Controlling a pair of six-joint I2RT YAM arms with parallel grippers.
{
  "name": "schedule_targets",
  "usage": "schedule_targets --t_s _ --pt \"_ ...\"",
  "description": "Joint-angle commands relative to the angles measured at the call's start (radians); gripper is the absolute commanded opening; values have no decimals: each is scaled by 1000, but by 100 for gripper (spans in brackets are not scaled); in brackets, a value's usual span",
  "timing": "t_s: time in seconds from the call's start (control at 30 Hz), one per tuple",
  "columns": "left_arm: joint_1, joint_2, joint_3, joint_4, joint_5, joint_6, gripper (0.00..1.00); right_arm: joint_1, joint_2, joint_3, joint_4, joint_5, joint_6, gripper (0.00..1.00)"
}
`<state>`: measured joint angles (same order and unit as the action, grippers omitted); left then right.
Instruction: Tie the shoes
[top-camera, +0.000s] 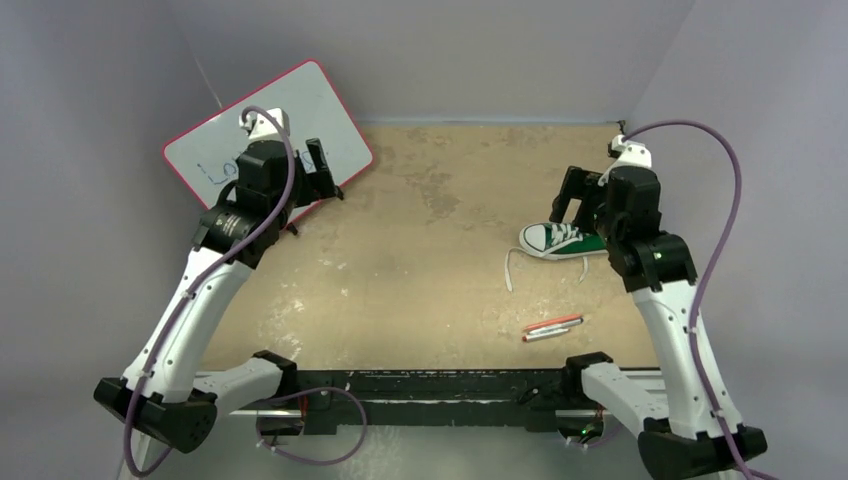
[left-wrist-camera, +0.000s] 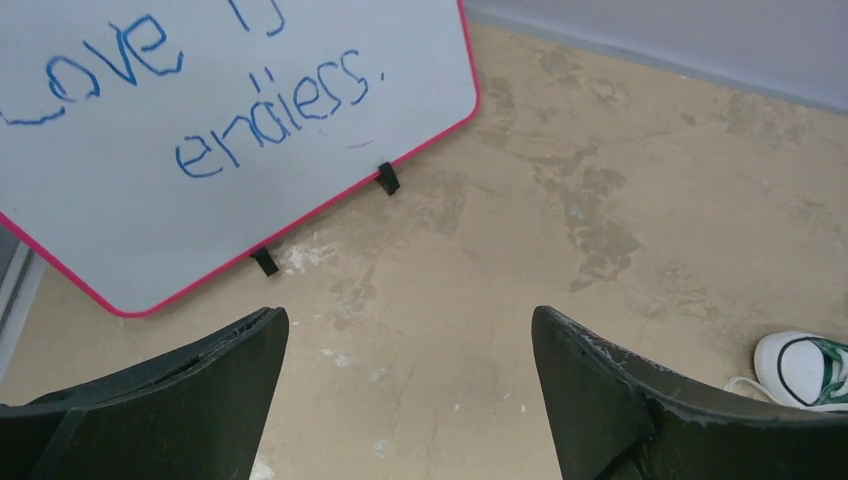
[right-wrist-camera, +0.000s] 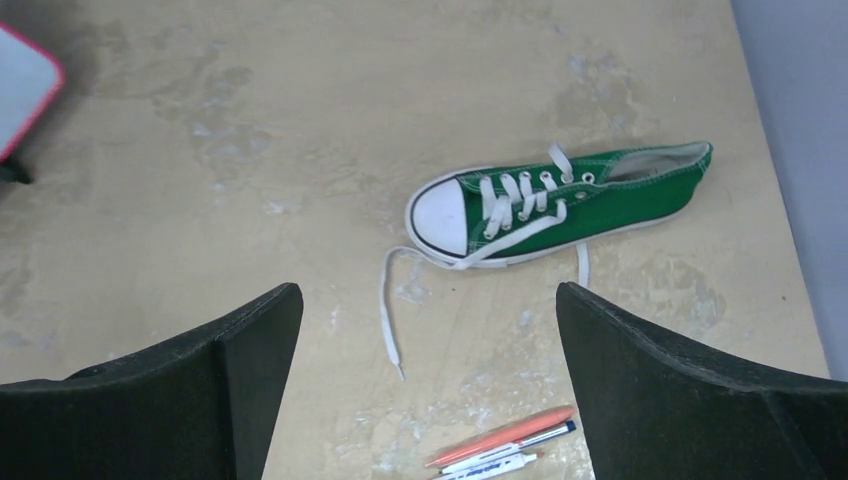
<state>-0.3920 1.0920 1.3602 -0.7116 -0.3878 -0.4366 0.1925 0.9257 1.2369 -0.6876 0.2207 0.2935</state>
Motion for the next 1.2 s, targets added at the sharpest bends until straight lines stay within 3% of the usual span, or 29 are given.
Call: schedule_targets --t_s 0.0,0.4,0.57,0.73,0.87,1.17 --pt "55 27 -56 105 73 -63 93 -67 50 -53 102 0 14 99" --pt "26 53 -194 190 215 -169 96 -180 275 -64 101 -72 -78 99" --pt "-51 40 -171 152 180 -112 98 -234 390 -18 51 -52 -131 97" --pt "-123 4 -164 110 140 -71 99 -316 511 37 10 -40 -193 88" --pt "-157 -36 -183 99 127 -50 99 -410 583 56 34 -167 -218 85" --pt "-194 -50 -179 102 62 1 99 -538 771 171 19 -328 -59 83"
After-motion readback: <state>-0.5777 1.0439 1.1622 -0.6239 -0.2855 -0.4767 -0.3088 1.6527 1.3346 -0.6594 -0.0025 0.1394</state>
